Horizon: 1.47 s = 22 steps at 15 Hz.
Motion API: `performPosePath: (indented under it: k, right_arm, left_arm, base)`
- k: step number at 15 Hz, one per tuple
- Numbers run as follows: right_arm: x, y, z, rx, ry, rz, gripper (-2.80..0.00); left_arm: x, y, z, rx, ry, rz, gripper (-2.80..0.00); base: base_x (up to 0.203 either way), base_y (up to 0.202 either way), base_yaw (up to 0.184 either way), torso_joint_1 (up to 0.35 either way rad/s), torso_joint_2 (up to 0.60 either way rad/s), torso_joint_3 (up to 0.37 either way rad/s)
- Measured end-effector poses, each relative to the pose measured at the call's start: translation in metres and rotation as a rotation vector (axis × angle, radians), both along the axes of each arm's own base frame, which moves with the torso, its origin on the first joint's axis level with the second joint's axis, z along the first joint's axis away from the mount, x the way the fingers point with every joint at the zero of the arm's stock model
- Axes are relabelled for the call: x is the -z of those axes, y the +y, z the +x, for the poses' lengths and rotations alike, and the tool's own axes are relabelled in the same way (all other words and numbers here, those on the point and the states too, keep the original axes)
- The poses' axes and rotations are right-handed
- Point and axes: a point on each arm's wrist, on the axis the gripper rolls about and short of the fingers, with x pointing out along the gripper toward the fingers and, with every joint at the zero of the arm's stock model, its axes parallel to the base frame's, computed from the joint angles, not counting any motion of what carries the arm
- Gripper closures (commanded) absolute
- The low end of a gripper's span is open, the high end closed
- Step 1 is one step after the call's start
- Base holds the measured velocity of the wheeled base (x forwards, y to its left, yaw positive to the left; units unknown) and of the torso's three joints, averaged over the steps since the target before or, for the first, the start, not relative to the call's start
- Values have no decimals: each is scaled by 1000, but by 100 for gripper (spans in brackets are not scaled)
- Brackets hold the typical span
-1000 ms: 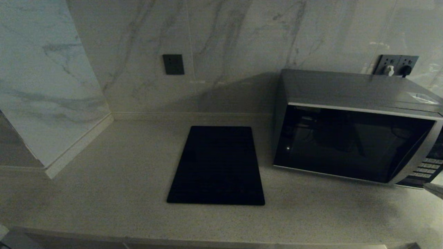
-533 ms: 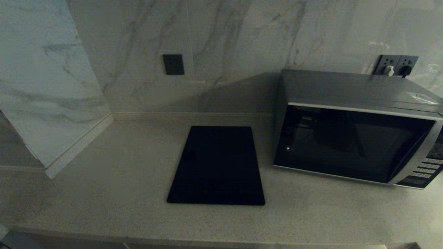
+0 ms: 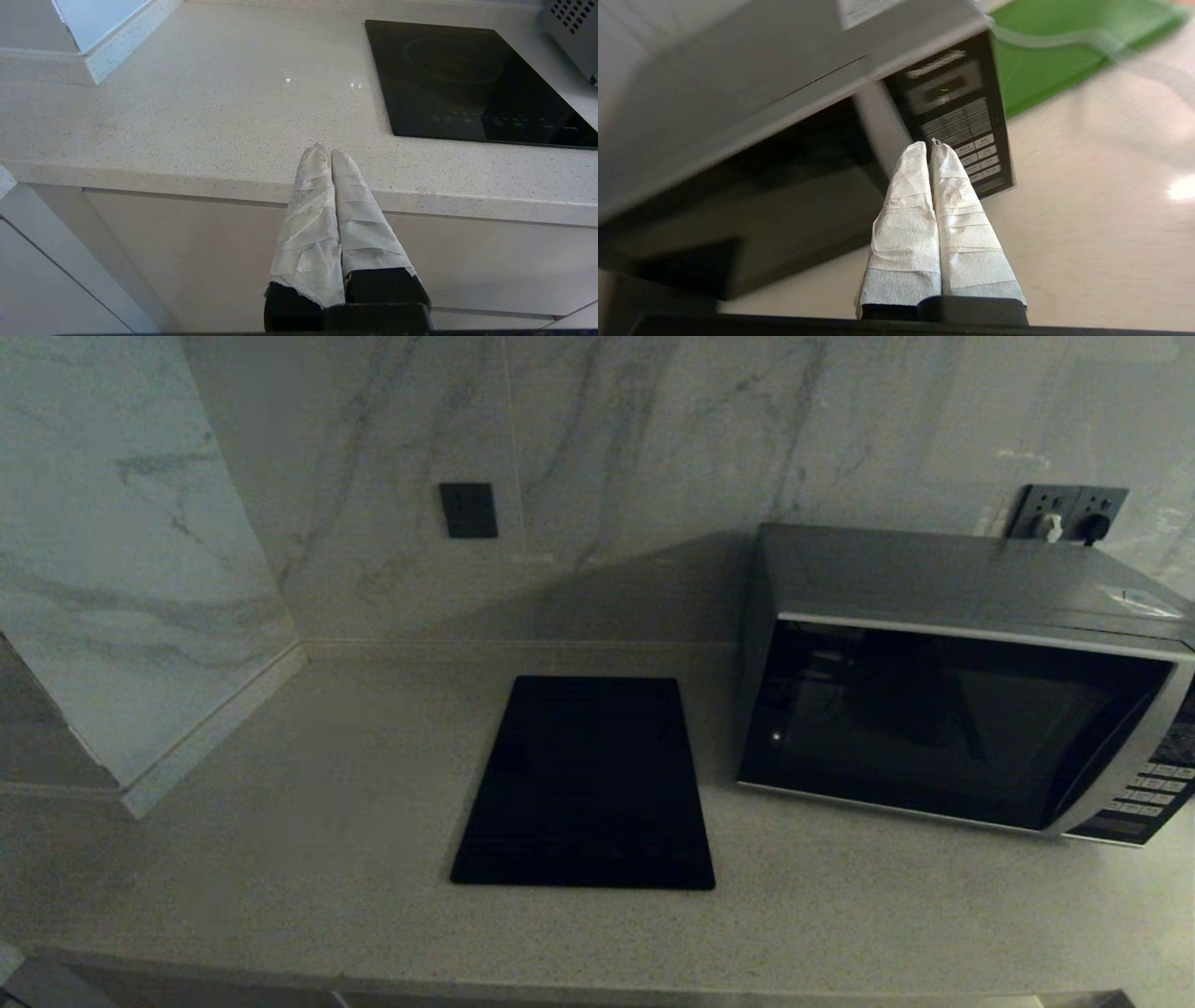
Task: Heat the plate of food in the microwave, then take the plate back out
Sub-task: Open the microwave oven
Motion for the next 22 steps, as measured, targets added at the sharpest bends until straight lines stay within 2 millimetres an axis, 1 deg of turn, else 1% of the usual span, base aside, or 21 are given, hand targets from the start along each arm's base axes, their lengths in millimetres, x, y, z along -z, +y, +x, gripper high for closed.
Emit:
performPosePath:
  k: [2, 4, 5, 7, 9, 11, 12, 13, 14, 15, 17, 18, 19, 21, 22]
  right_arm:
    - [-8, 40, -9, 28, 22, -110, 0]
    - [-11, 69, -34, 59, 43, -181, 0]
    - [-10, 79, -49, 88, 57, -203, 0]
    - [-4, 91, -77, 117, 84, -224, 0]
    - [4, 97, -98, 118, 103, -232, 0]
    - [10, 99, -108, 103, 119, -232, 0]
    - [11, 99, -106, 106, 124, -228, 0]
    - [11, 98, -100, 119, 140, -216, 0]
    - [9, 96, -91, 138, 153, -195, 0]
    - [5, 93, -78, 163, 164, -172, 0]
    - [-6, 82, -47, 223, 193, -130, 0]
    - [-14, 75, -31, 249, 207, -113, 0]
    - [-25, 64, -14, 278, 207, -97, 0]
    - [-48, 39, 18, 338, 191, -79, 0]
    - [-54, 26, 33, 362, 195, -73, 0]
  left_arm:
    - [0, 0, 0, 0, 0, 0, 0]
    - [0, 0, 0, 0, 0, 0, 0]
    - [0, 0, 0, -1, 0, 0, 0]
    - [0, 0, 0, 0, 0, 0, 0]
    - [0, 0, 0, 0, 0, 0, 0]
    - [0, 0, 0, 0, 0, 0, 0]
    - [0, 0, 0, 0, 0, 0, 0]
    - [0, 0, 0, 0, 0, 0, 0]
    - [0, 0, 0, 0, 0, 0, 0]
    - [0, 0, 0, -1, 0, 0, 0]
    - [0, 0, 0, 0, 0, 0, 0]
    - [0, 0, 0, 0, 0, 0, 0]
    - [0, 0, 0, 0, 0, 0, 0]
    - [0, 0, 0, 0, 0, 0, 0]
    - [0, 0, 0, 0, 0, 0, 0]
  base:
    - [0, 0, 0, 0, 0, 0]
    - [0, 0, 0, 0, 0, 0]
    - [0, 0, 0, 0, 0, 0]
    - [0, 0, 0, 0, 0, 0]
    - [0, 0, 0, 0, 0, 0]
    - [0, 0, 0, 0, 0, 0]
    - [0, 0, 0, 0, 0, 0]
    - [0, 0, 0, 0, 0, 0]
    - [0, 0, 0, 0, 0, 0]
    - [0, 0, 0, 0, 0, 0]
    - [0, 0, 0, 0, 0, 0]
    - [0, 0, 0, 0, 0, 0]
    - [0, 0, 0, 0, 0, 0]
    - [0, 0, 0, 0, 0, 0]
    - [0, 0, 0, 0, 0, 0]
